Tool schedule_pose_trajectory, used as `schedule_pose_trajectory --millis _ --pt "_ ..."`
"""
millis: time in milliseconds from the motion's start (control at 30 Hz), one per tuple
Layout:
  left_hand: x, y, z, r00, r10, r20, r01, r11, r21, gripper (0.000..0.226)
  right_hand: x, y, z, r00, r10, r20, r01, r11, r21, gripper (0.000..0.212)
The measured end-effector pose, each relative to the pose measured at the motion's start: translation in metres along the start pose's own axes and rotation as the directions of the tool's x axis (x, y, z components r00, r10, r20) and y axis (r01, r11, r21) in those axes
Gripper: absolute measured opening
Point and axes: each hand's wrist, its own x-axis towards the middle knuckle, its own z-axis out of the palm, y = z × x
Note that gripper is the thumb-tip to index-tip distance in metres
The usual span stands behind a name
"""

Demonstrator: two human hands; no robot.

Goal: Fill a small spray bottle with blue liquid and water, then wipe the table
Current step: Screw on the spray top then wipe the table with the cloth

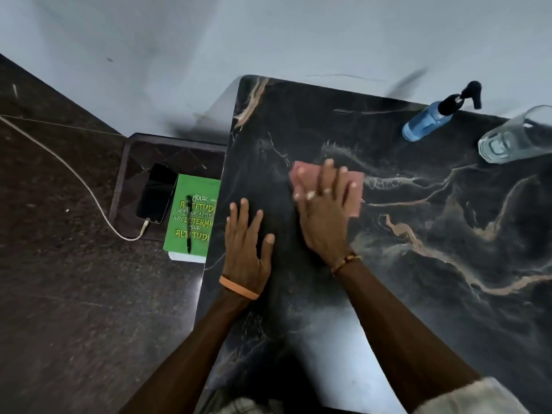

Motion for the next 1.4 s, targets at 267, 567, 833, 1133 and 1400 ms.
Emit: schedule_pose_trajectory --millis 267,567,833,1133,1400 --pt "-0.005 0.002 0.000 0.999 0.037 -0.008 -0.037 0.999 -0.038 0.073 0.095 -0.004 -0.009 0.988 -0.153 0.024 0.153 0.988 -0.003 0.049" --pt "-0.003 0.005 -0.005 0.995 0.029 0.091 -0.032 0.999 0.029 0.080 -0.085 0.089 -0.024 0.966 -0.244 0.092 0.251 0.965 -0.081 0.048" --pt "-0.002 0.043 0.004 0.971 0.138 0.198 -0.183 0.956 0.231 0.076 -0.216 0.126 -0.011 0.964 -0.182 0.193 0.208 0.971 -0.122 0.051" --pt "-0.012 0.203 0.085 0.458 0.235 0.857 -0.687 0.706 0.174 0.125 -0.249 0.124 -0.012 0.991 0.134 0.013 -0.134 0.991 -0.008 0.060" --pt "-0.008 0.203 0.089 0.482 0.130 0.867 -0.648 0.719 0.252 0.134 -0.248 0.229 -0.048 0.506 0.860 -0.061 -0.820 0.502 0.276 0.051"
